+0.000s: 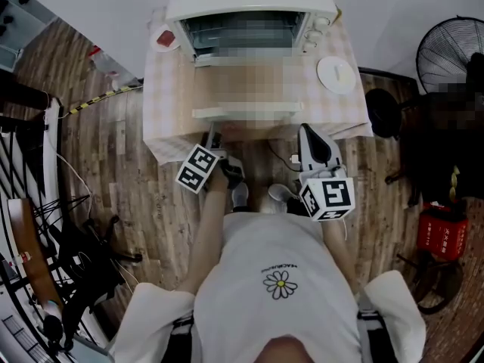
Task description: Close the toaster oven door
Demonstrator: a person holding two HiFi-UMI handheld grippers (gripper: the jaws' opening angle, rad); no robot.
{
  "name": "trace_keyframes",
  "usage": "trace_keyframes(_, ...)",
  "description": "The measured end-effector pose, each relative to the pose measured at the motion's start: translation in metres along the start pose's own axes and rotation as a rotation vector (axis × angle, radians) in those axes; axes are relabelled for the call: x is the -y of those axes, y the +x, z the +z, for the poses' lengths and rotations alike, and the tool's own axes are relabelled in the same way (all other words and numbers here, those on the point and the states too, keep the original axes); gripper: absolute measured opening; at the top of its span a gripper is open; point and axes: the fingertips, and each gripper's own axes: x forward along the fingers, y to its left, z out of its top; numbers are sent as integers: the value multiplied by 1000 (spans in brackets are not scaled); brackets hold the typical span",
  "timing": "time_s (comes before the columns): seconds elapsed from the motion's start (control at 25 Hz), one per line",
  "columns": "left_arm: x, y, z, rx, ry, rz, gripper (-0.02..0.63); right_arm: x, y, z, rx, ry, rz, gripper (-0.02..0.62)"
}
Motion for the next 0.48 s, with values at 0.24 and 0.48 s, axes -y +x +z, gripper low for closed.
trace_keyframes(0.24,0,12,-3,-10,-123,-61,193,3,-4,-8,-24,2,-24,9)
trace_keyframes(0.48,-5,19,-4,-18,-222,-76,172,7,-7,-6,-20,3,-52,9)
